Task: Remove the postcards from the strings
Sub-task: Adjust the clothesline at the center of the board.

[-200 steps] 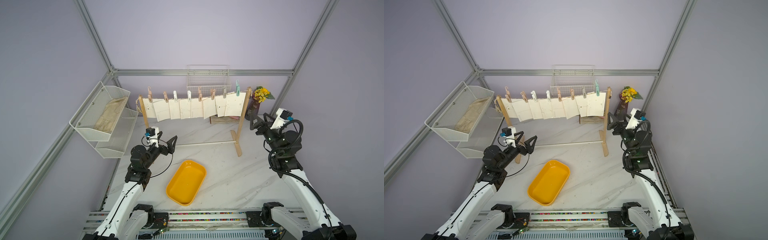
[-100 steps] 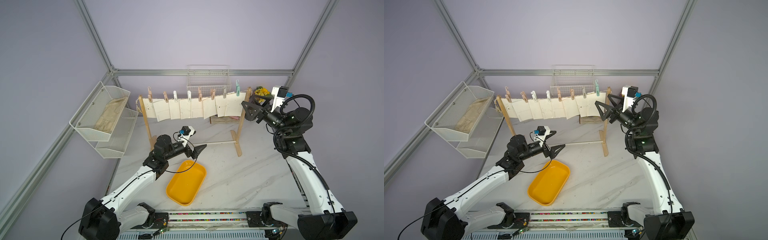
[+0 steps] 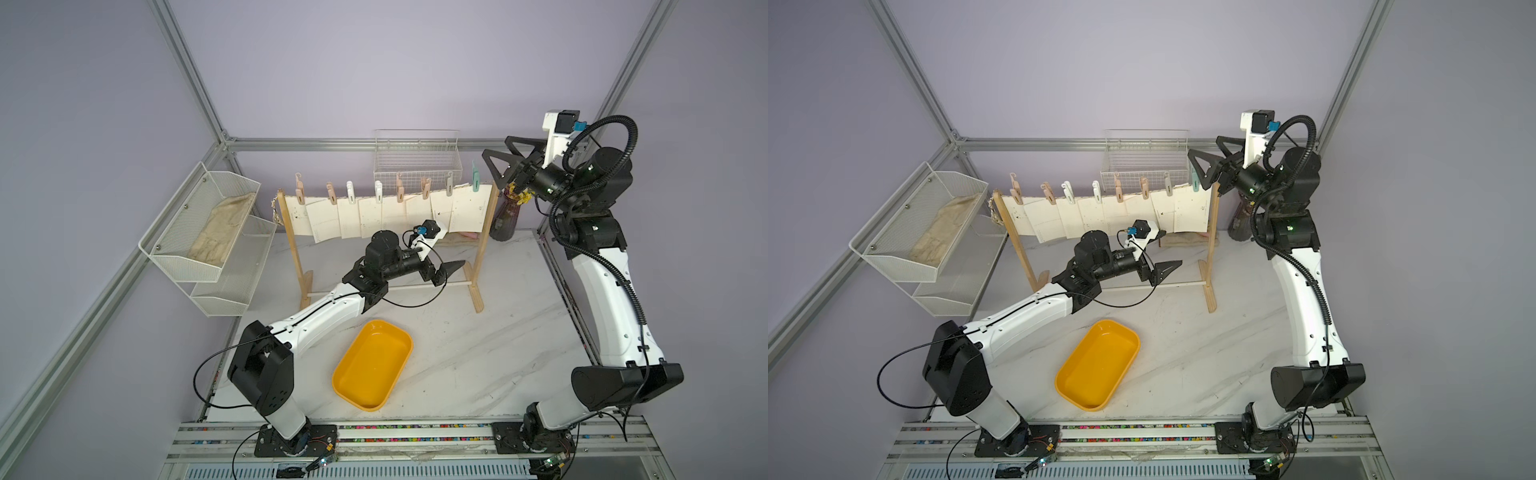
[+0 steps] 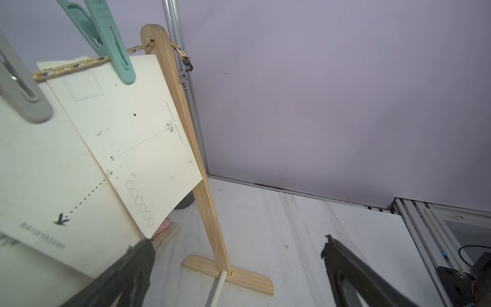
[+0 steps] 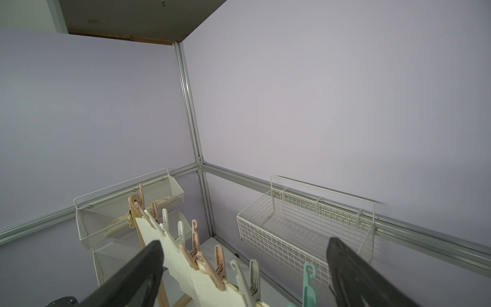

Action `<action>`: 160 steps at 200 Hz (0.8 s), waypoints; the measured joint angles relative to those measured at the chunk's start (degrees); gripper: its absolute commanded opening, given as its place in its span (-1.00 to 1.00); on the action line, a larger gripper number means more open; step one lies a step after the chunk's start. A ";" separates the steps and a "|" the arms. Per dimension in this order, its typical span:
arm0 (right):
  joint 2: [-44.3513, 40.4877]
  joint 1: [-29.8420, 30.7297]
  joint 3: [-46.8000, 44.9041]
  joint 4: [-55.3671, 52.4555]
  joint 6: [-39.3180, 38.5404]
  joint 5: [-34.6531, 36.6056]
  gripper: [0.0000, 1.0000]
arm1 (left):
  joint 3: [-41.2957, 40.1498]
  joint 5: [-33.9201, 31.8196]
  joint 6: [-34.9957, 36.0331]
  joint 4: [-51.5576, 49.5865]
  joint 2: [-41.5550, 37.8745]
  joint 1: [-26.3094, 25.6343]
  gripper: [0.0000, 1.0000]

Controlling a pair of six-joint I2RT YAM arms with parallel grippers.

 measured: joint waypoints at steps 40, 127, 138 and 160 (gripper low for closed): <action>4.76 -1.46 4.61 -9.81 -6.86 -1.31 0.89 | 6.10 -4.44 0.09 0.37 7.13 -0.11 0.98; 7.23 -8.09 7.98 -13.00 -10.95 -11.93 0.84 | 11.63 -11.10 0.63 0.94 12.83 -0.11 0.98; 7.98 -9.18 8.61 -13.05 -11.10 -14.47 0.83 | 12.24 -11.21 1.29 1.03 13.18 -0.11 0.98; 10.34 -10.51 10.51 -13.07 -11.23 -18.82 0.80 | 13.51 -11.17 2.67 1.11 13.81 -0.11 0.95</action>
